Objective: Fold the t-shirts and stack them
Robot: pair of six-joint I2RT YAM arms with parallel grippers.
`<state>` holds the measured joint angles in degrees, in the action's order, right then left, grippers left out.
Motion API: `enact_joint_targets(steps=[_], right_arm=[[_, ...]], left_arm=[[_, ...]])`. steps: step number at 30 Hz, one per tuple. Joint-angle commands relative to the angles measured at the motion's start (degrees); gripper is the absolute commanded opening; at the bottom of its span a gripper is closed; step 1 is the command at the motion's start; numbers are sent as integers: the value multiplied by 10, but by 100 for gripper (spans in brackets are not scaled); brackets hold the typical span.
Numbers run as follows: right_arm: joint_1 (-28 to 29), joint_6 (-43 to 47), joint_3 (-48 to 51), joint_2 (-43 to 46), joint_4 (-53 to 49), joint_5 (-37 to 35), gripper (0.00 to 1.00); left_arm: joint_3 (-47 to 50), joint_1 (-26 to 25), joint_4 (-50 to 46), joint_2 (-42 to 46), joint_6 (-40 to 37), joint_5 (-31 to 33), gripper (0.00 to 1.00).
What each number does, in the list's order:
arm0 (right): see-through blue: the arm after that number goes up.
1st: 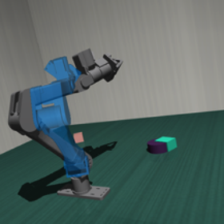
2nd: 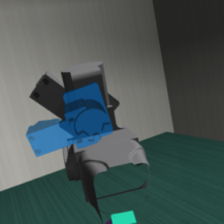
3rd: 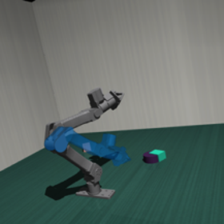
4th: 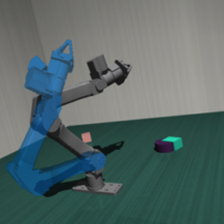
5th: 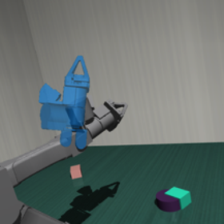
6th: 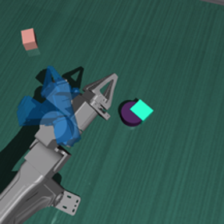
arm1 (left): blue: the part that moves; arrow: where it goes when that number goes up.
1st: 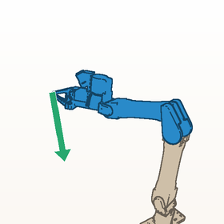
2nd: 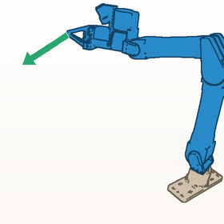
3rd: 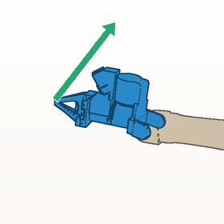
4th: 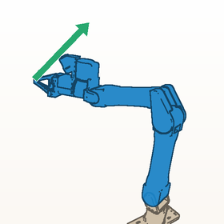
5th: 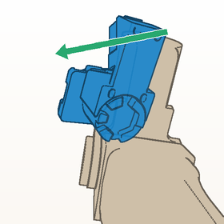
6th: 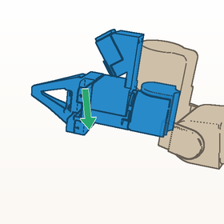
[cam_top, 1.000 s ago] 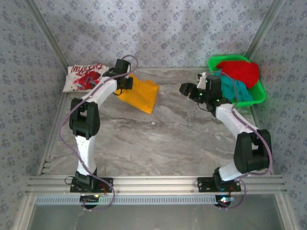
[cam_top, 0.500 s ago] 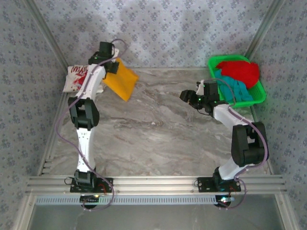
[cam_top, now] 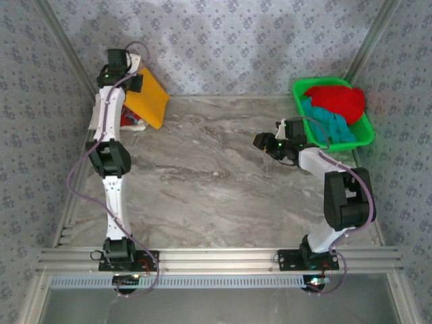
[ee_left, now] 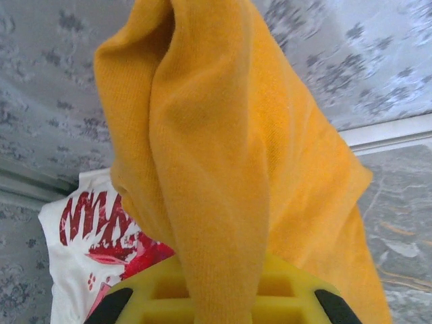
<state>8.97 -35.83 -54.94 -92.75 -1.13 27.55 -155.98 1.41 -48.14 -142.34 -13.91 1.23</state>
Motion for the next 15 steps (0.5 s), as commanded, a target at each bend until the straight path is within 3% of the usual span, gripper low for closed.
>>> enact_joint_targets(steps=[1,13,14,15], right_arm=[[0,19,4,7,-27,-16,59],[18,14,-3,4,-43,-41,59],[20,16,-6,5,-48,-42,59],[22,17,-9,5,-50,-43,59]], left_arm=[[-22,33,28,-1,3,-24,0],[-21,122,82,-52,43,-38,0],[-21,126,89,-61,46,-31,7],[-21,128,89,-70,48,-15,27]])
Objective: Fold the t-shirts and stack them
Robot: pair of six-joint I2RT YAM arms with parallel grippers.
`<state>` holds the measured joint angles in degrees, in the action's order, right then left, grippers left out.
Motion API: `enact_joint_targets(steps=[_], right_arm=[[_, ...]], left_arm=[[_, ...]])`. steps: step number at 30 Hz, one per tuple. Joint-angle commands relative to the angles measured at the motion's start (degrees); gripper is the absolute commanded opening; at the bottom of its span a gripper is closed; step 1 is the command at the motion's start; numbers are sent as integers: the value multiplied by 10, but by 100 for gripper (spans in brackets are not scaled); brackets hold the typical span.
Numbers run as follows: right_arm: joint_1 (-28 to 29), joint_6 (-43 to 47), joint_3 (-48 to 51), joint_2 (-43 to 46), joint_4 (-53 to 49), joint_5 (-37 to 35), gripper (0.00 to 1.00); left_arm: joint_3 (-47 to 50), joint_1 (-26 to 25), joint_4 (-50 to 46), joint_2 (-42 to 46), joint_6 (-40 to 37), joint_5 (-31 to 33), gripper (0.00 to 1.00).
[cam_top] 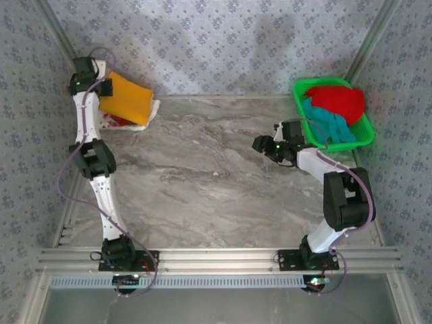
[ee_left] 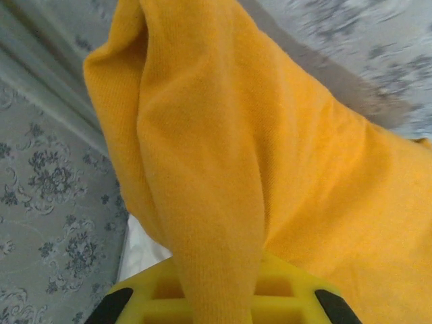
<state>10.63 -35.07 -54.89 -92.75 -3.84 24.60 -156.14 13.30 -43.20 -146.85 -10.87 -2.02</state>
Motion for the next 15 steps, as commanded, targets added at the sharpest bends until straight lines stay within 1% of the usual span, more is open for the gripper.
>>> enact_joint_targets(steps=[1,2,3,4,5,6,7,8,9,10,11,12,13,14,15], right_arm=[[6,10,-12,6,-24,-16,59],[7,11,-14,7,-24,-17,59],[8,11,-17,8,-23,-16,59],[7,12,-19,9,-23,-16,59],[9,15,-23,9,-24,-16,60],[8,20,-27,10,-27,-18,60],[9,25,-32,12,-31,-21,60],[8,32,-36,14,-35,-24,60],[7,39,-39,19,-35,-29,60],[7,43,-39,23,-32,-34,61],[7,48,-40,29,-28,-40,61],[7,54,-40,33,-23,-45,62],[7,63,-40,37,-16,-49,63],[10,80,-38,42,-12,-63,67],[15,102,-35,49,-13,-92,71]], left_arm=[[-21,11,53,-32,17,27,44],[-22,12,53,-39,13,31,60],[-23,13,48,-41,15,46,76],[-23,14,46,-41,19,62,90],[-24,16,24,-36,27,83,98],[-19,23,6,-25,47,86,98],[-4,32,0,-7,69,73,98],[38,49,12,25,106,66,98],[108,66,38,70,147,66,98],[186,82,87,120,167,45,98],[285,95,148,185,178,28,98],[389,99,211,250,179,23,98],[465,99,250,307,176,23,98],[537,95,276,365,175,22,98],[607,87,295,419,179,25,98]])
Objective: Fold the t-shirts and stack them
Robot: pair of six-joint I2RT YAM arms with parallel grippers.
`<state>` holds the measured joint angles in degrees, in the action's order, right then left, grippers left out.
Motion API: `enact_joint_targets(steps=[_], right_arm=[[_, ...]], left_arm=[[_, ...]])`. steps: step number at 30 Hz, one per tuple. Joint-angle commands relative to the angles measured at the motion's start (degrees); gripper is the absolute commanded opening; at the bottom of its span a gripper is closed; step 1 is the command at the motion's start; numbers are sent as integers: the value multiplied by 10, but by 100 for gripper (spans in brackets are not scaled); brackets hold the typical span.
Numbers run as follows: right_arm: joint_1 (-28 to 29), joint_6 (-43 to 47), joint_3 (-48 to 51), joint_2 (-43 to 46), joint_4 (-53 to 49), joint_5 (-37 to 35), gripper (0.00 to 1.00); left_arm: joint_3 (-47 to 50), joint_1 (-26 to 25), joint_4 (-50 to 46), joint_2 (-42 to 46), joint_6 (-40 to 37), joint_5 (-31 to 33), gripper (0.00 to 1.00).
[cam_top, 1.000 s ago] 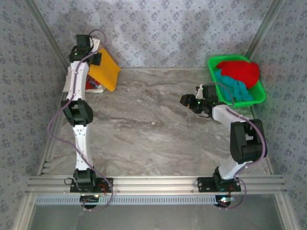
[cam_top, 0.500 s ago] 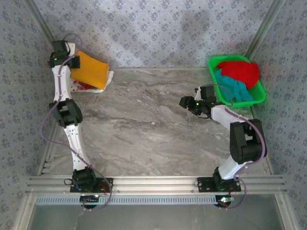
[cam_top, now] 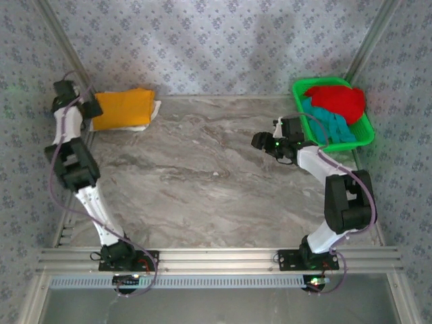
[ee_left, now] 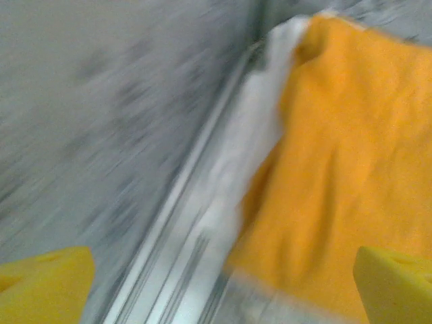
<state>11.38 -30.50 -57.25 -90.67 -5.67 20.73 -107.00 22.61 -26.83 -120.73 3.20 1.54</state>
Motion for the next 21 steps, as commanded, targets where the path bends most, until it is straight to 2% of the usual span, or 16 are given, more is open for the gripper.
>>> enact_joint_targets(steps=[1,2,4,7,9,12,15,18,19,21], right_arm=[[12,80,-7,35,7,-83,73],[17,106,1,45,8,-121,78],[20,135,24,74,12,-202,80],[21,173,98,144,61,-334,84],[11,193,154,185,94,-407,87],[-1,246,234,217,161,-473,90],[-39,251,276,208,218,-457,91],[-82,253,301,155,329,-394,92],[-87,269,295,137,332,-388,92],[-89,301,302,106,390,-362,92]], left_arm=[[178,-16,152,209,45,-9,98],[254,-35,179,269,51,-1,98],[410,-88,241,381,66,47,98],[638,-198,392,522,56,130,98],[749,-256,482,569,35,189,98],[804,-274,476,568,23,181,98],[827,-274,492,538,32,151,98],[878,-271,624,503,30,139,98],[890,-268,672,483,27,125,98],[861,-267,635,468,10,107,98]])
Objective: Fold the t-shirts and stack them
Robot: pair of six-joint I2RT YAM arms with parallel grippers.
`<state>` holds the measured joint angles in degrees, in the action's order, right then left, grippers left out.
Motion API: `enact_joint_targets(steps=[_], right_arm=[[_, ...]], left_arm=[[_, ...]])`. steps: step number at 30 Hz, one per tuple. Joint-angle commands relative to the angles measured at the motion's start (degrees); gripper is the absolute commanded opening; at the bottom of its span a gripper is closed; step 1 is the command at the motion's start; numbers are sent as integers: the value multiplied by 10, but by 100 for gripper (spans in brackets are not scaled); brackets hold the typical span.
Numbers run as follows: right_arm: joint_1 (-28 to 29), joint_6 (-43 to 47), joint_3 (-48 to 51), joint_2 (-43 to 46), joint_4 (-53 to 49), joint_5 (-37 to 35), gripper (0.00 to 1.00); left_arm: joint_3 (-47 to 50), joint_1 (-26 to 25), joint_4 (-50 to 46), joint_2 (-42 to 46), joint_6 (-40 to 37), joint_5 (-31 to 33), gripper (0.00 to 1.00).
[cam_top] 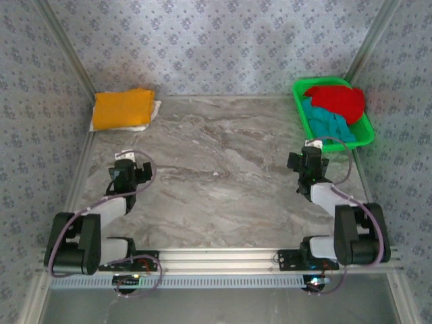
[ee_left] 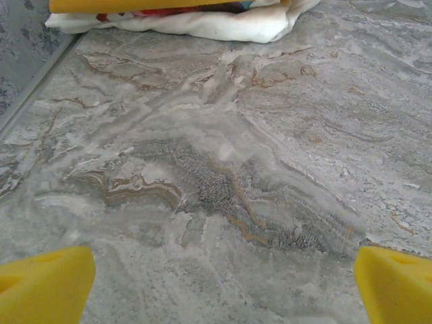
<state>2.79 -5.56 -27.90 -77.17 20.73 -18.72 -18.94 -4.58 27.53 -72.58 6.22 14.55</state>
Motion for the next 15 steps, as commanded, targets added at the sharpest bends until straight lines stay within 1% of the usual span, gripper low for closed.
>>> enact_joint_targets(steps=[1,2,4,6,8,9,11,12,13,14,15], right_arm=[[-7,75,18,-39,152,66,92],[-9,80,29,-43,172,85,92],[-14,92,78,-64,277,129,92],[-24,81,111,-87,354,141,92],[-48,64,101,-104,347,177,92],[-55,56,85,-100,312,179,92],[-62,49,70,-104,292,181,93],[-63,49,67,-102,283,181,93],[-62,49,67,-103,287,180,96],[-62,50,67,-103,287,180,99],[-61,50,67,-102,284,179,100]], left_arm=[[-19,3,111,-27,-38,-31,98],[-20,2,111,-29,-46,-34,98],[4,2,147,-17,-59,-54,98],[40,2,194,3,-62,-65,98],[60,15,223,13,-64,-102,98],[61,21,227,11,-63,-108,98],[50,29,215,3,-53,-97,98],[42,27,193,6,-44,-93,98],[31,27,156,14,-30,-101,98],[26,27,144,16,-18,-114,98],[33,25,159,15,-14,-137,98]])
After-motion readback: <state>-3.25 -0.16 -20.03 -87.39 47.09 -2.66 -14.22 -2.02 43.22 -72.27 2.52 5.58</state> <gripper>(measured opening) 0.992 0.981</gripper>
